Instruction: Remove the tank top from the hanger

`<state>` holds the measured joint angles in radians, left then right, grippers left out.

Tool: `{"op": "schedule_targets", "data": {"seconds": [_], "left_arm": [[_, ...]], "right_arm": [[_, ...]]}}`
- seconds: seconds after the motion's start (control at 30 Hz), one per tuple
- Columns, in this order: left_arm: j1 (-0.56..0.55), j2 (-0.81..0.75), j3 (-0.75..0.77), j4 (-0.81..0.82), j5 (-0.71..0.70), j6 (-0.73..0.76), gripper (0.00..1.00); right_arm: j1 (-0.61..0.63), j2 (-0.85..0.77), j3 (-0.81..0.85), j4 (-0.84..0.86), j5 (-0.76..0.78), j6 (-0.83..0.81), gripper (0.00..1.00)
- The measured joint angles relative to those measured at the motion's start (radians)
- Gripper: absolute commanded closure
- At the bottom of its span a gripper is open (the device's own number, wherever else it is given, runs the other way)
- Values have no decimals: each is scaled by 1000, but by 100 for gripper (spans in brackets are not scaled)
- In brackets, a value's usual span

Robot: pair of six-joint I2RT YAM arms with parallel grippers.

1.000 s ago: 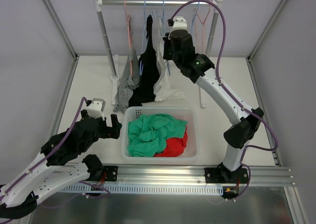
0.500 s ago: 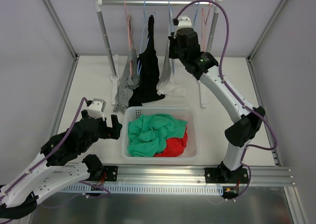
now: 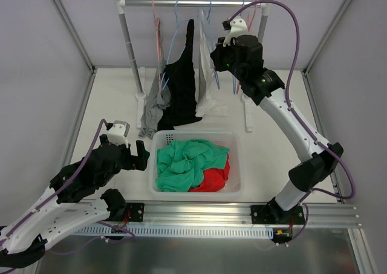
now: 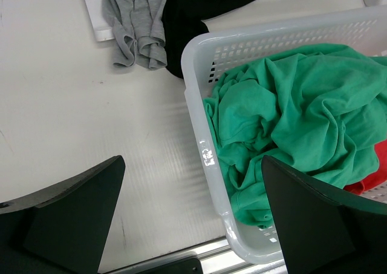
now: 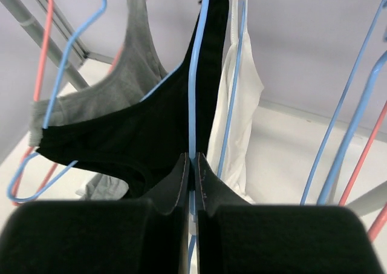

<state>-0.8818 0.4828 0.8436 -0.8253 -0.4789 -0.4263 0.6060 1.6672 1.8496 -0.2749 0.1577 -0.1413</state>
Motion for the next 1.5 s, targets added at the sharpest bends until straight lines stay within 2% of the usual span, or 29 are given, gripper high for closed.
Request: {"op": "schedule_targets", "data": {"seconds": [0.2, 0.4, 0.63, 0.87, 1.0, 1.17, 1.33, 1.5], "left_arm": [[0, 0, 0, 0, 0, 0, 1], [0, 0, 0, 0, 7, 5, 1], [0, -19, 17, 15, 51, 24, 1], [0, 63, 200, 100, 143, 51, 1], [0, 212, 375, 219, 258, 114, 1], [0, 503, 656, 374, 433, 221, 1], [-1, 792, 948, 457, 589, 280, 1], [-34, 996, 1131, 489, 681, 330, 6]], "right_arm": [[-61, -56, -30, 64, -95, 26, 100], [-71, -121, -97, 75, -159, 60, 100], [-70, -288, -189, -21, -240, 105, 100], [-70, -508, -257, -155, -338, 119, 100], [-71, -624, -282, -248, -387, 119, 100], [-70, -767, -284, -384, -401, 110, 100], [-70, -909, -268, -539, -335, 85, 100], [-70, -1065, -245, -679, -246, 76, 100]]}}
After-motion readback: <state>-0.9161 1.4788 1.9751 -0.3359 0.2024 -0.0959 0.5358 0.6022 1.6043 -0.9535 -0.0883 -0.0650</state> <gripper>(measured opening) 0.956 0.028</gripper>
